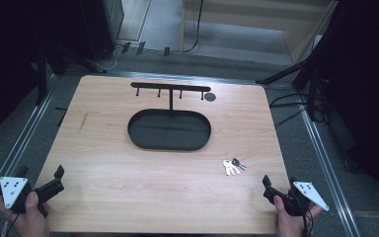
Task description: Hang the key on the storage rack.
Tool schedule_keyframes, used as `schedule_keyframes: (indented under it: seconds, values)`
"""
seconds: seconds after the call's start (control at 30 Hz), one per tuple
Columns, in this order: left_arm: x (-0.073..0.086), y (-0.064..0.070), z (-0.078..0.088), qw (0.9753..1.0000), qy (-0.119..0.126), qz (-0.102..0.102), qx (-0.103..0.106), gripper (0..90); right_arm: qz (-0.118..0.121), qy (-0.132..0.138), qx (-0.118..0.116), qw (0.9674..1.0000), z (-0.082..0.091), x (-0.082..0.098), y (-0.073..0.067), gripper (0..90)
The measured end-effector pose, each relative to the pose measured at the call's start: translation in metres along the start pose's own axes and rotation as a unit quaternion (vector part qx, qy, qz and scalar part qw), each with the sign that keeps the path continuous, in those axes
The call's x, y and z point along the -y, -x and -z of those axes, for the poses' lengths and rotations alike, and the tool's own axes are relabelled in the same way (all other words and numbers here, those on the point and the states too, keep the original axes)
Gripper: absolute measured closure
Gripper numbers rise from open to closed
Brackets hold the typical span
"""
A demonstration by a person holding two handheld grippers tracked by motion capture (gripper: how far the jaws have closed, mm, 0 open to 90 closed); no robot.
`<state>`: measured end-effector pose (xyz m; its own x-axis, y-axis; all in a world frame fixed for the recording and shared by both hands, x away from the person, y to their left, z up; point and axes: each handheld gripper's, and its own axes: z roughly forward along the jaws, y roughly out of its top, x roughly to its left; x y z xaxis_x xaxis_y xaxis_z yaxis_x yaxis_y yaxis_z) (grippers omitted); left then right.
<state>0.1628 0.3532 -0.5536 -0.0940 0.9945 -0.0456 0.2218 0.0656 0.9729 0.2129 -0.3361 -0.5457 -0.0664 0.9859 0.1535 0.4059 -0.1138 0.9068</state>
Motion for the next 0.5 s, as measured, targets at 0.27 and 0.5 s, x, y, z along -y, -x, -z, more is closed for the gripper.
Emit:
schedule_keyframes:
  seconds: [0.27,0.5]
  values:
    - [0.000,0.002,0.001,1.0000,0.002,-0.002,-0.002,0.0,0.036,-0.029,-0.010,0.9989,0.000,-0.003,-0.011,11.9]
    - [0.001,0.003,0.002,0.9999,0.009,-0.006,-0.007,0.0,0.084,-0.074,-0.029,0.9933,-0.001,-0.019,-0.031,13.0]
